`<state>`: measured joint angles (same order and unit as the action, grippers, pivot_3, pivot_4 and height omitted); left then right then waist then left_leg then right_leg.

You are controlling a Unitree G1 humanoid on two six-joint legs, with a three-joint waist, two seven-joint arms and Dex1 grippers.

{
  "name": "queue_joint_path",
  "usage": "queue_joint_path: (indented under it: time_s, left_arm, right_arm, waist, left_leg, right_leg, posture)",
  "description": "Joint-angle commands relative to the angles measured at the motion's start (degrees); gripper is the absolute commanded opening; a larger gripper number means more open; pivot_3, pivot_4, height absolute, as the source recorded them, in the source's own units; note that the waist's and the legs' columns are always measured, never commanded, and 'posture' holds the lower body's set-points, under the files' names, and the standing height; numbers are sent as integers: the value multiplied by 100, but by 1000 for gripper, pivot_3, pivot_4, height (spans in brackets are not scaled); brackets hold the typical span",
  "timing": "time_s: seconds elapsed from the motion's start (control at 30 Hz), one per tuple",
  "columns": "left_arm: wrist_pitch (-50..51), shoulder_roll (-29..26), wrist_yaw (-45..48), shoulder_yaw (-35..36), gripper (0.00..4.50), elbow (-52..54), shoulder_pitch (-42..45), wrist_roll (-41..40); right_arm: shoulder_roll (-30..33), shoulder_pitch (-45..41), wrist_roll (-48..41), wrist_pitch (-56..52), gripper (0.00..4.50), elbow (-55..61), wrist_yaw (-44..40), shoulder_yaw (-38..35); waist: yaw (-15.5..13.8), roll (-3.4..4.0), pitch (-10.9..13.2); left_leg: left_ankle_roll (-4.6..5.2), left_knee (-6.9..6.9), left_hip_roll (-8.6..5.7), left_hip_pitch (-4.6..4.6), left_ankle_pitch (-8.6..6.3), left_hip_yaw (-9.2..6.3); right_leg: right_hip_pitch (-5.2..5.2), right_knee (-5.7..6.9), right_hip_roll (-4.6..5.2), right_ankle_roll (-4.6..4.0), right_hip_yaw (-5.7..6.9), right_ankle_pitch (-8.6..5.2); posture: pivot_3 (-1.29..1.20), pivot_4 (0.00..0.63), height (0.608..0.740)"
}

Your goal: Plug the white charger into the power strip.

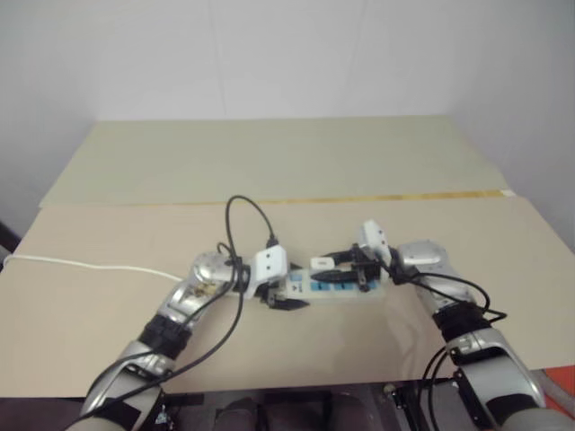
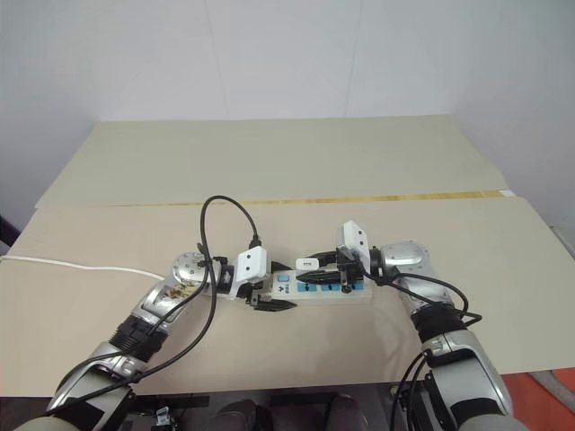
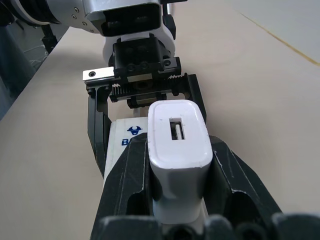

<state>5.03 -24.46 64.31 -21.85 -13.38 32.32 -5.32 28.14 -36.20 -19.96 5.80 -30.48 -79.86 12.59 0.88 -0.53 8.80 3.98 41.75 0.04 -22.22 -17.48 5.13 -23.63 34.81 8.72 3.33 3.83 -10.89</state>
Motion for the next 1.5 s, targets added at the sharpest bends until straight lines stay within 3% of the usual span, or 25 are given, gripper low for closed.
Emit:
queue_joint_path:
  time_s: [0.03,0.4,0.8,1.5]
  left_arm:
    - [10,-468,208,194,3342,9,-123,77]
    - [45,-590,195,251,3342,62,-135,59]
    - [117,-435,28,155,3342,123,-126,37]
    - [123,-547,74,182,3342,162,-173,4]
  right_arm:
    - [703,523,536,-112,1100,-966,45,-163]
    - [755,374,594,-23,1100,-1278,-30,-70]
    - [96,-114,534,-330,1100,-708,-95,414]
    - [272,384,330,-430,1100,-365,231,-55]
  waist:
    - [-4,-1,-1]
    - [-5,-2,-1]
    - [31,-1,-1]
    - [31,-1,-2]
  left_leg:
    - [0,0,0,2,0,0]
    - [0,-2,4,18,-2,-5]
    - [-4,-6,16,22,-4,-4]
    - [-11,-9,26,26,-7,-3]
  right_leg:
    - [2,-1,0,0,0,0]
    - [23,-7,0,-2,2,-1]
    - [17,1,0,-13,2,-6]
    - [17,3,-4,-21,2,-11]
  posture:
    - [0,150,740]
    - [0,150,740]
    - [0,150,740]
    - [0,150,740]
